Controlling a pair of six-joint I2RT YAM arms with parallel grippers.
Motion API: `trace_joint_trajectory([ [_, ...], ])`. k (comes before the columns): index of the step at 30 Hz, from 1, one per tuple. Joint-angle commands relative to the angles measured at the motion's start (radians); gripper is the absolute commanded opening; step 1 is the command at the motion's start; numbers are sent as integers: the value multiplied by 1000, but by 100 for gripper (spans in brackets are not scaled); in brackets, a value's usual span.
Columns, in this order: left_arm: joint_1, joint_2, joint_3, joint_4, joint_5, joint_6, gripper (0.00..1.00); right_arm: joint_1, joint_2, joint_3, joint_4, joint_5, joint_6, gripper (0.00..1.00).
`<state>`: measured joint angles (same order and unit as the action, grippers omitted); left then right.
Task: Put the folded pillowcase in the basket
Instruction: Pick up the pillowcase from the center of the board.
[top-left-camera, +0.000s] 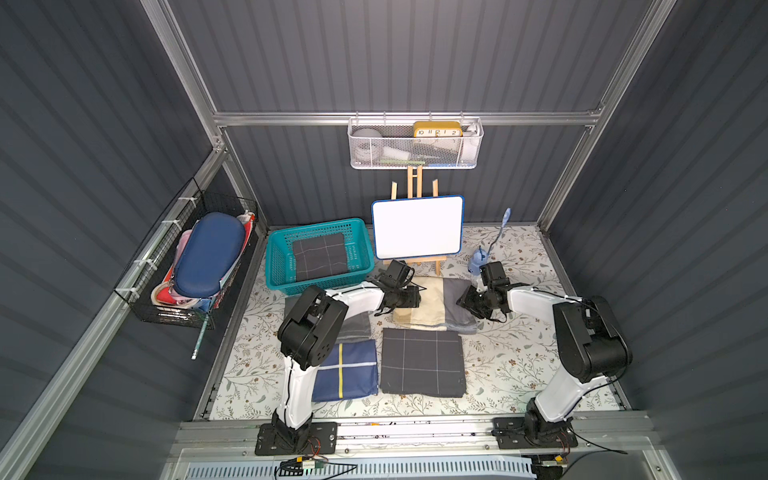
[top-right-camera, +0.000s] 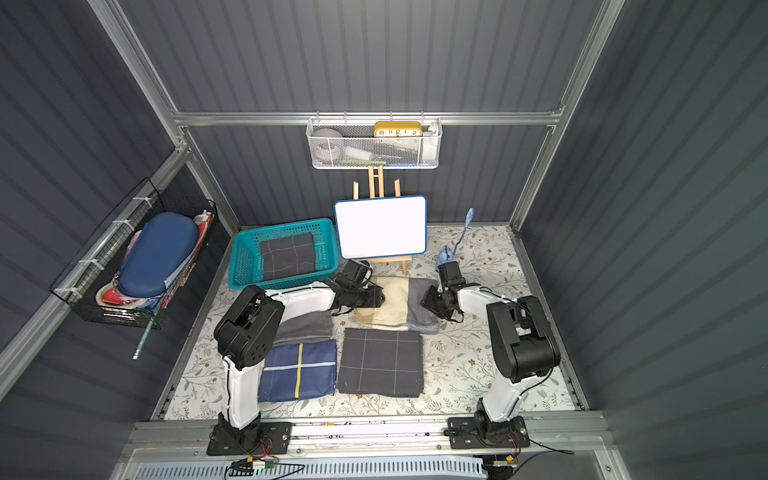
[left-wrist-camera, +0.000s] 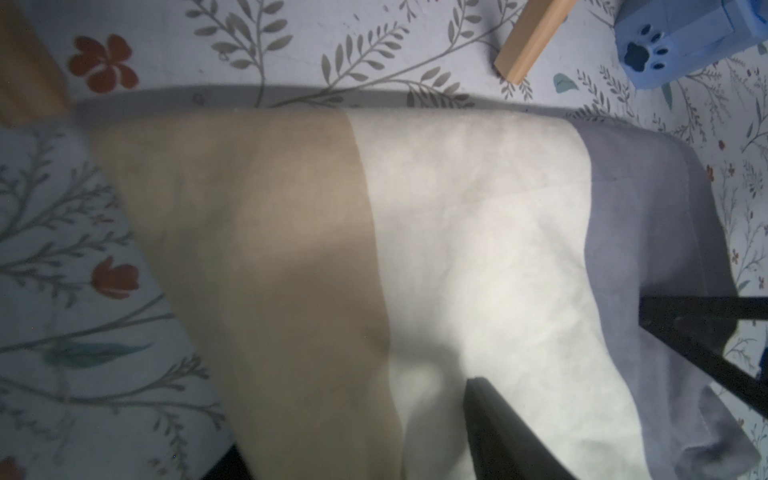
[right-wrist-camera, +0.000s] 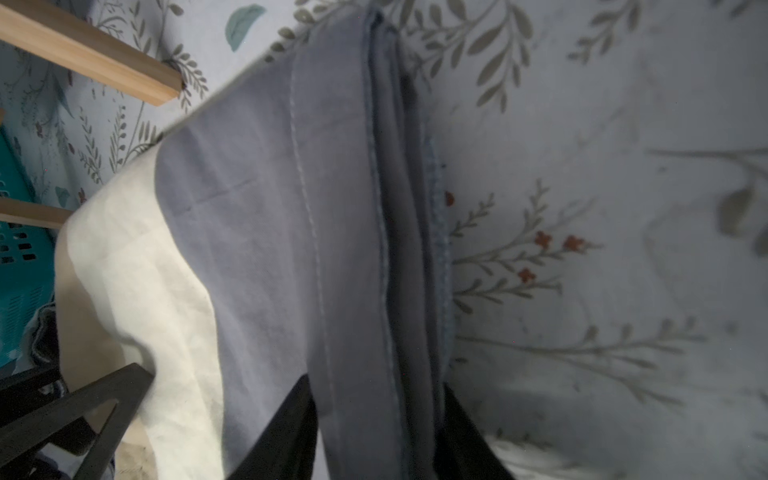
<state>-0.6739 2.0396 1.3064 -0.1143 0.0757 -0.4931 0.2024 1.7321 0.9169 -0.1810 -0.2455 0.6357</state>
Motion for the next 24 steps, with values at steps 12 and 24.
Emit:
trace_joint_trajectory([
  [12, -21, -68, -74, 34, -46, -39, 15, 65, -75, 6, -92, 146, -33, 0],
  [24, -27, -333, -178, 103, -131, 8, 0, 205, -289, 63, -138, 328, -106, 0],
])
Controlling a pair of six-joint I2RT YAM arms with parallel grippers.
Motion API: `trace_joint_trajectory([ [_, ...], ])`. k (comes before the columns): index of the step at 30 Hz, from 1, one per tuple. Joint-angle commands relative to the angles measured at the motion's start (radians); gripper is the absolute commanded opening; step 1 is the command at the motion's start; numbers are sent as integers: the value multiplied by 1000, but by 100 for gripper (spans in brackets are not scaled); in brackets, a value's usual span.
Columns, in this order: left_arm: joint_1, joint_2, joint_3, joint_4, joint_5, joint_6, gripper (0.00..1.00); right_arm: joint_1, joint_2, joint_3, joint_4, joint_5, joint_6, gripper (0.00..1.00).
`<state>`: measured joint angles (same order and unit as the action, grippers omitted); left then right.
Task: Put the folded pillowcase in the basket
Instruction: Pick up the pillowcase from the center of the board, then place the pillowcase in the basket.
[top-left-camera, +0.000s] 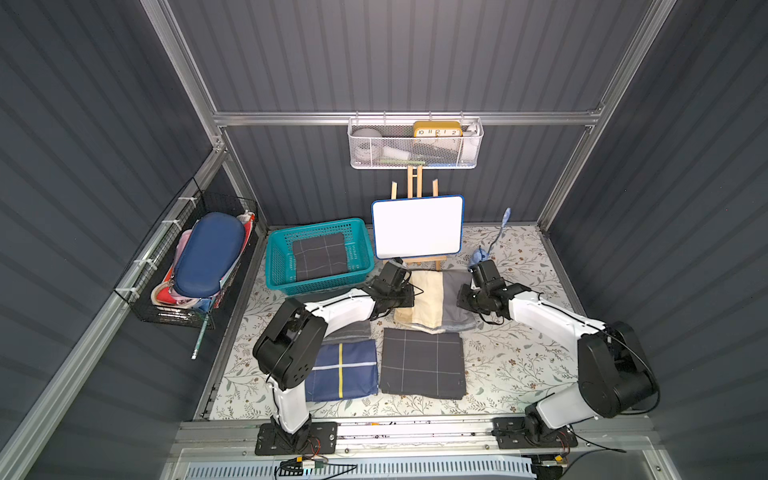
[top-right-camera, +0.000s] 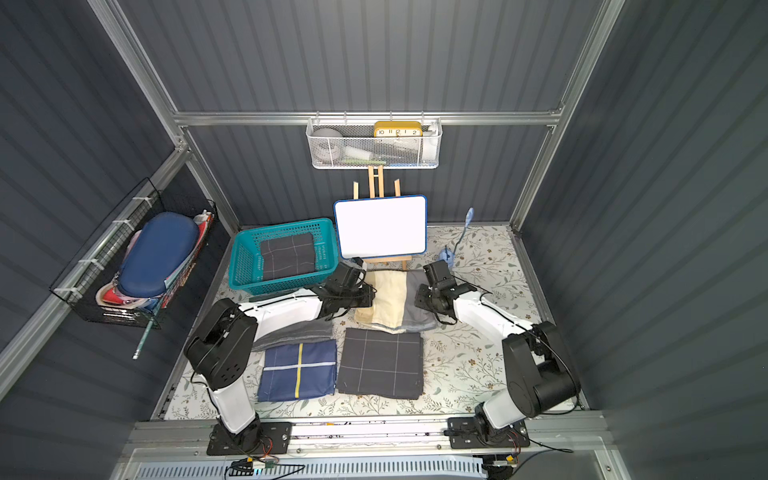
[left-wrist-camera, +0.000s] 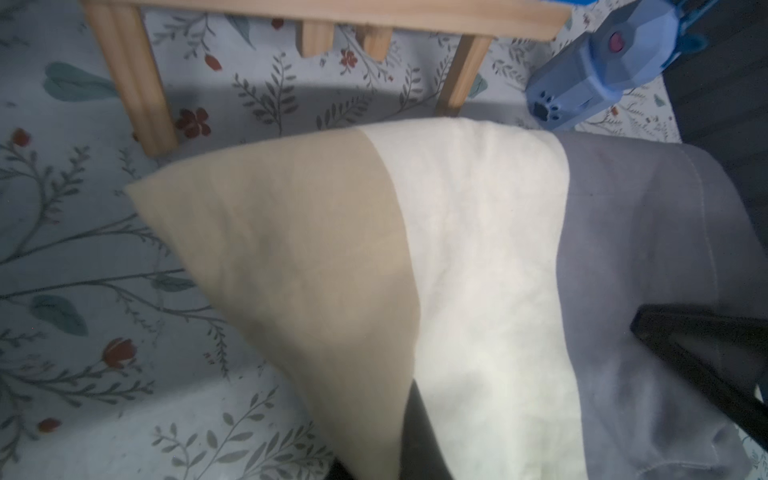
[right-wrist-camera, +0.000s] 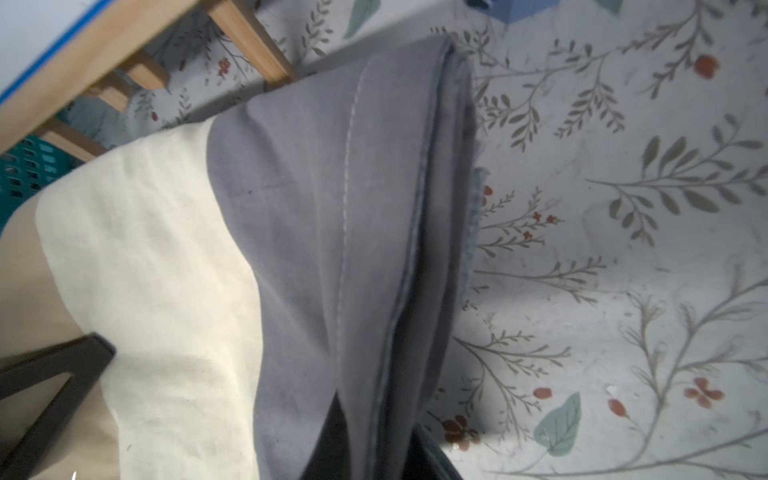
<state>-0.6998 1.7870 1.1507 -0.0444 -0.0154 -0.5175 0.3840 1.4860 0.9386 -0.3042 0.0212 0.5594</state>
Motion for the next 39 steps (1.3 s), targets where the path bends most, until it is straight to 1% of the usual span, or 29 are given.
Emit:
trace_joint_trajectory([
  [1, -1, -114, -26, 35, -59, 50, 0, 29, -55, 67, -14, 42, -26, 0],
  [4, 0, -196, -3, 1, -134, 90, 0, 51, -74, 155, -26, 26, -21, 0],
  [8, 5, -305, 42, -74, -267, 121, 0, 90, -77, 272, -28, 29, -34, 0],
  [13, 13, -424, 83, -115, -353, 152, 0, 140, -45, 383, 12, -23, -59, 0],
  [17, 31, -491, 122, -145, -401, 165, 0, 176, -25, 450, 49, -24, -64, 0],
  [21, 80, -503, 163, -174, -405, 181, 0, 205, 18, 530, 75, -33, -72, 0],
  [23, 132, -485, 234, -226, -376, 165, 0, 221, 68, 587, 72, -40, -82, 0],
  [25, 180, -471, 257, -257, -343, 152, 0, 236, 124, 648, 66, -46, -87, 0],
  [27, 212, -461, 262, -263, -336, 158, 0, 250, 181, 706, 64, -52, -88, 0],
  [31, 252, -425, 280, -282, -363, 164, 0, 276, 321, 852, 37, -58, -91, 0],
  [36, 397, -372, 286, -292, -273, 120, 0, 311, 483, 1047, -22, -58, -104, 0],
  [39, 447, -340, 302, -296, -277, 131, 0, 329, 568, 1161, -56, -42, -123, 0],
])
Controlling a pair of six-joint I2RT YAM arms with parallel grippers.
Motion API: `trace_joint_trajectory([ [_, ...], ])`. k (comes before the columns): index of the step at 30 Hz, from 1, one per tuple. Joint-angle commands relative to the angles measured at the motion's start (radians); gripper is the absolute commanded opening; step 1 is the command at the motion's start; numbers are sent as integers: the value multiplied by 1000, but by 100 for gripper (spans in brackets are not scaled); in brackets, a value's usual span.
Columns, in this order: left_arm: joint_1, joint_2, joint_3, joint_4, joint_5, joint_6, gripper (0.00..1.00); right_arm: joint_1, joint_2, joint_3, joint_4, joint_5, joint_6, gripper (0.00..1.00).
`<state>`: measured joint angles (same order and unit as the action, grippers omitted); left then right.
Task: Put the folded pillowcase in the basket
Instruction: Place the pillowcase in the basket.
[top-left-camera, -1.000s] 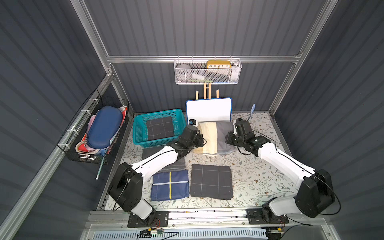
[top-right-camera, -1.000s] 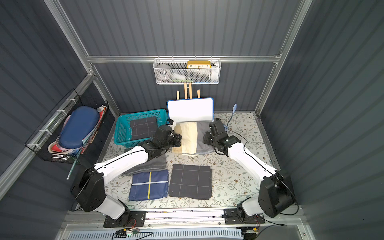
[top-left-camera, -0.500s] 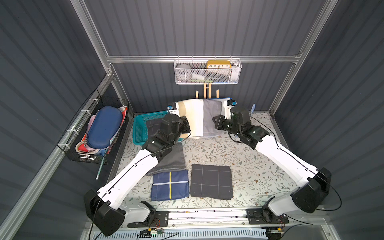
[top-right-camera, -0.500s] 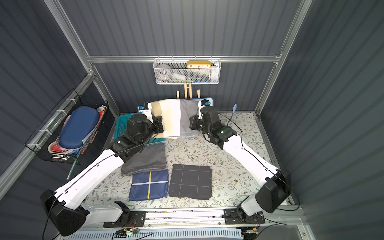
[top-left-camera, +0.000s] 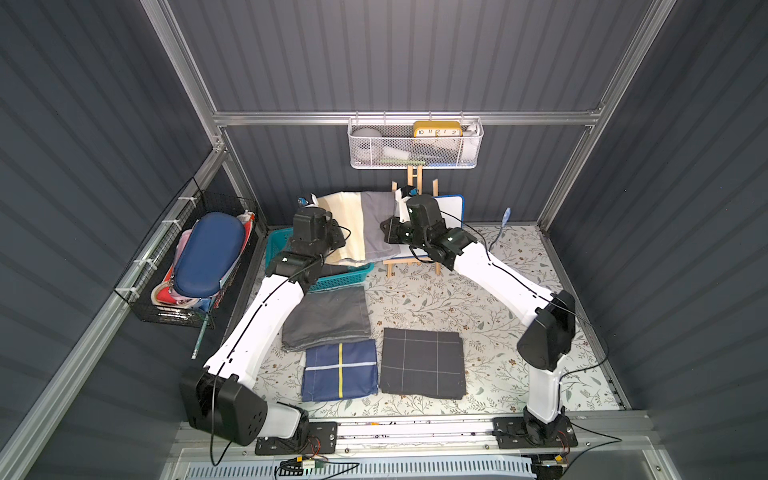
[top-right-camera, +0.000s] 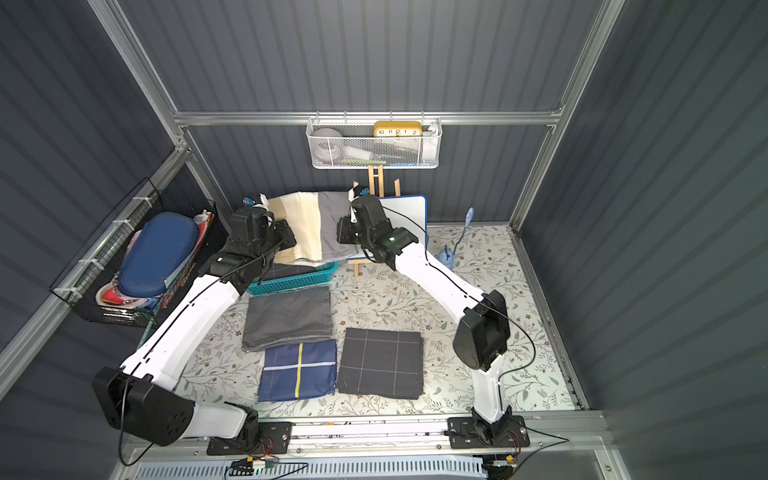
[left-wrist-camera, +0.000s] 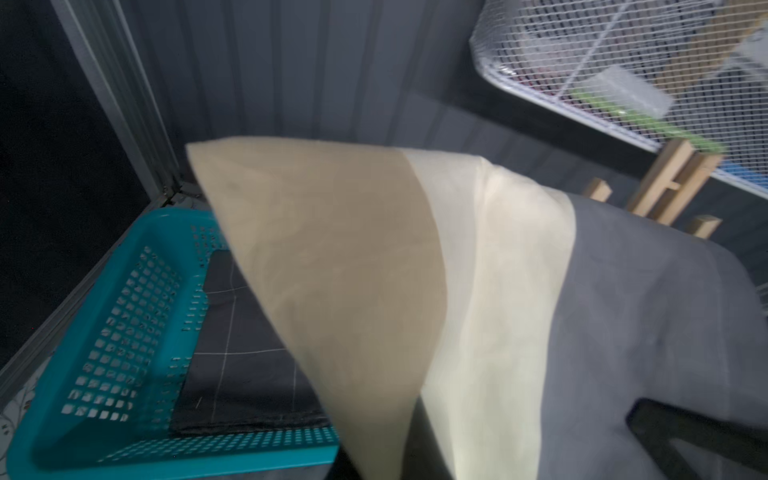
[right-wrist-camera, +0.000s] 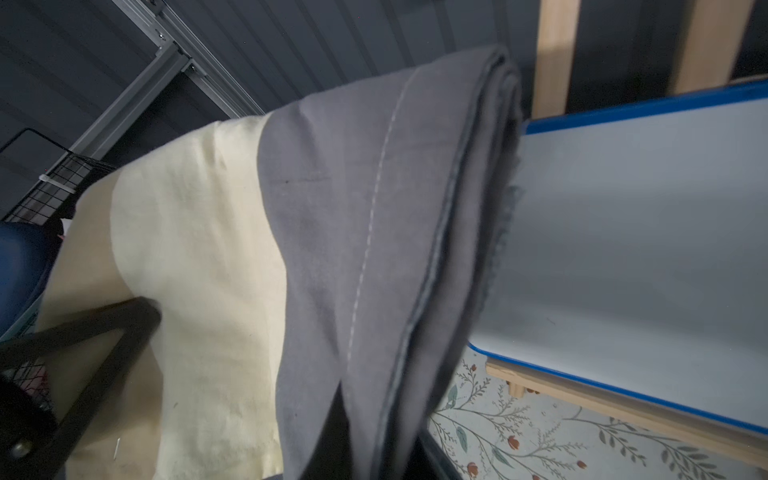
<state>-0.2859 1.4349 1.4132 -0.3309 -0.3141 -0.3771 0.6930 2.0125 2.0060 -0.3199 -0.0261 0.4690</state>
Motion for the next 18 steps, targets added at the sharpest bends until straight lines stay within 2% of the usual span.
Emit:
trace_joint_trajectory([
  [1, 53, 18, 44, -12, 21, -8, 0, 25, 75, 140, -57, 11, -39, 0],
  [7, 155, 45, 39, 8, 14, -7, 0, 57, 256, 370, -96, 44, -72, 0],
  [14, 192, 128, 25, 46, -26, 4, 0, 70, 447, 517, -32, 57, -53, 0],
  [18, 200, 164, 0, 69, -49, 4, 0, 73, 508, 555, 3, 57, -52, 0],
])
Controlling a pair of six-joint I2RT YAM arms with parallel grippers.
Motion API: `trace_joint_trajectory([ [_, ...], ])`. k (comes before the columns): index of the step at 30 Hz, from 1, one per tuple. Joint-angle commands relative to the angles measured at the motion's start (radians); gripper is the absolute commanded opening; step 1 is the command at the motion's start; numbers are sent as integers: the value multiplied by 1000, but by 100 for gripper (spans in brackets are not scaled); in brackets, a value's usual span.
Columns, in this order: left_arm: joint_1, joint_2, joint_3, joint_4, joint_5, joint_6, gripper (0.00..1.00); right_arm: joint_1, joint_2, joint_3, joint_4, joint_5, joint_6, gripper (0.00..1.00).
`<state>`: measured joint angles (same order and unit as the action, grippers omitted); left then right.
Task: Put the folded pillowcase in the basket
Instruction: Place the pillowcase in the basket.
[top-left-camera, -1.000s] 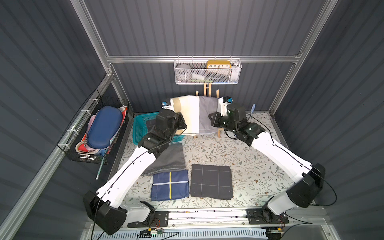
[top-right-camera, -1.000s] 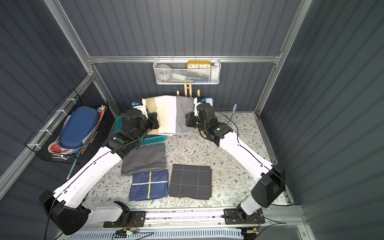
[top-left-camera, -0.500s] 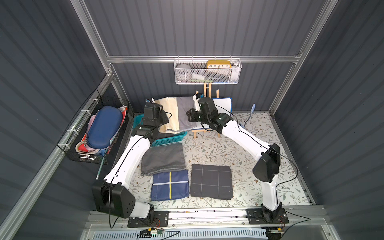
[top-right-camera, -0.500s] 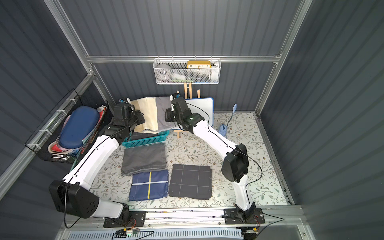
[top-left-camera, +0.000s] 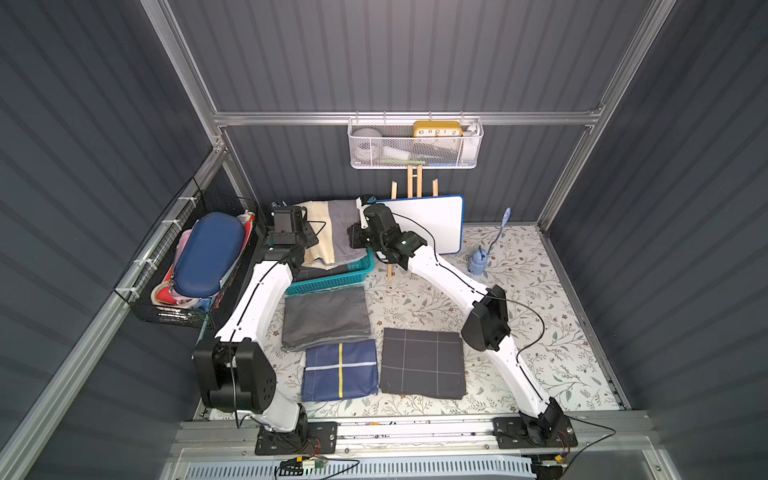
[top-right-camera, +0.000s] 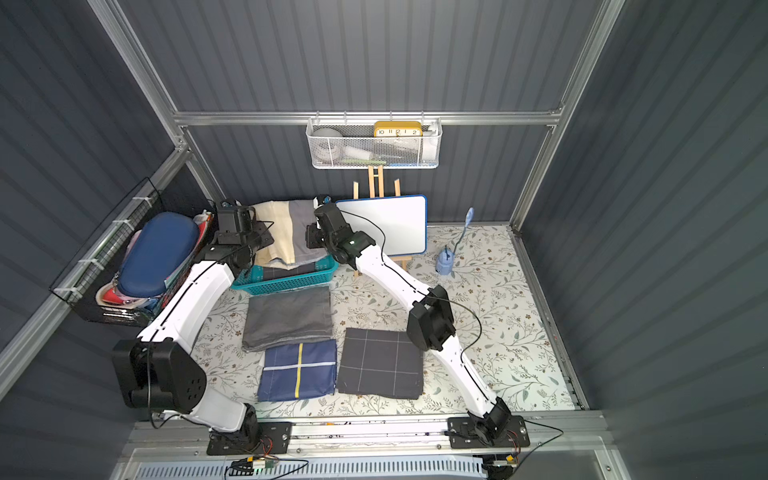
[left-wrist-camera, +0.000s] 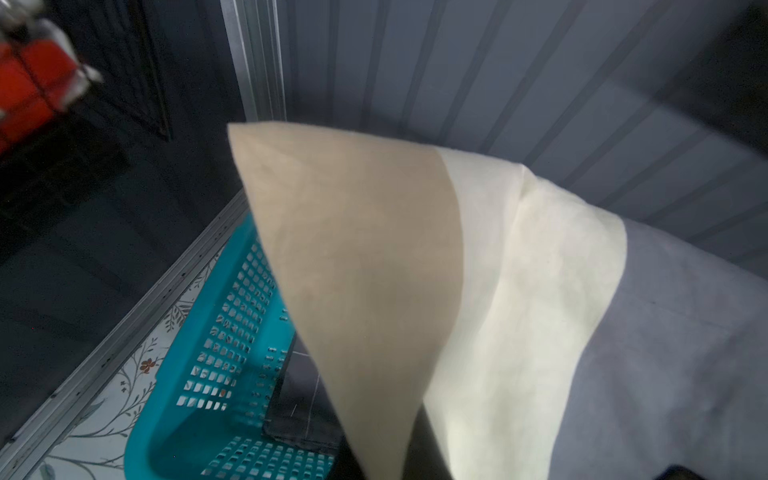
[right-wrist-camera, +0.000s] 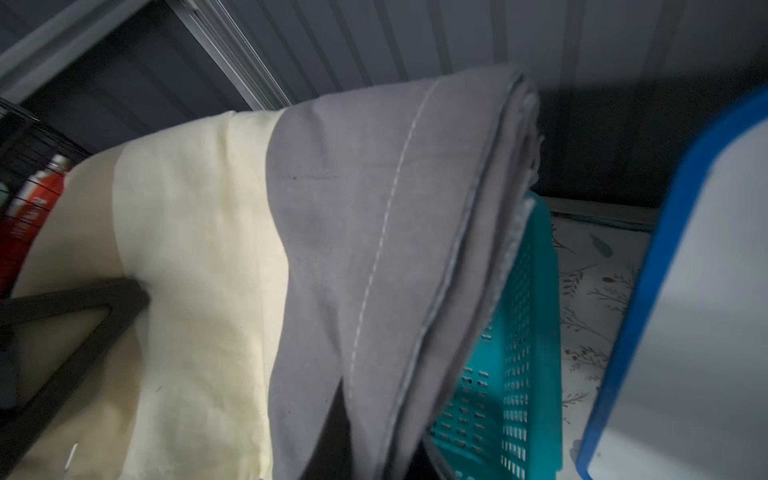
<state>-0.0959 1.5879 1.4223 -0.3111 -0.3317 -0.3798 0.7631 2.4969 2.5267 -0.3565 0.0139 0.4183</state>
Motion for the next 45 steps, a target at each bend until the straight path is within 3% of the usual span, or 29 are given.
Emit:
trace_joint_trajectory([
  [1, 10, 17, -28, 77, -44, 8, 0, 6, 36, 35, 64, 15, -13, 0],
  [13, 41, 211, -1, 170, -83, 56, 0, 34, 213, 149, 185, 42, -171, 0],
  [25, 79, 304, 13, 169, -63, 67, 0, 54, 280, 156, 166, 93, -195, 0],
  [30, 96, 371, 54, 134, 7, 60, 0, 52, 287, 156, 163, 129, -217, 0],
  [37, 97, 417, 78, 92, 11, 18, 0, 38, 314, 159, 178, 111, -190, 0],
  [45, 97, 414, 73, 79, -17, 2, 0, 38, 351, 195, 173, 122, -200, 16],
])
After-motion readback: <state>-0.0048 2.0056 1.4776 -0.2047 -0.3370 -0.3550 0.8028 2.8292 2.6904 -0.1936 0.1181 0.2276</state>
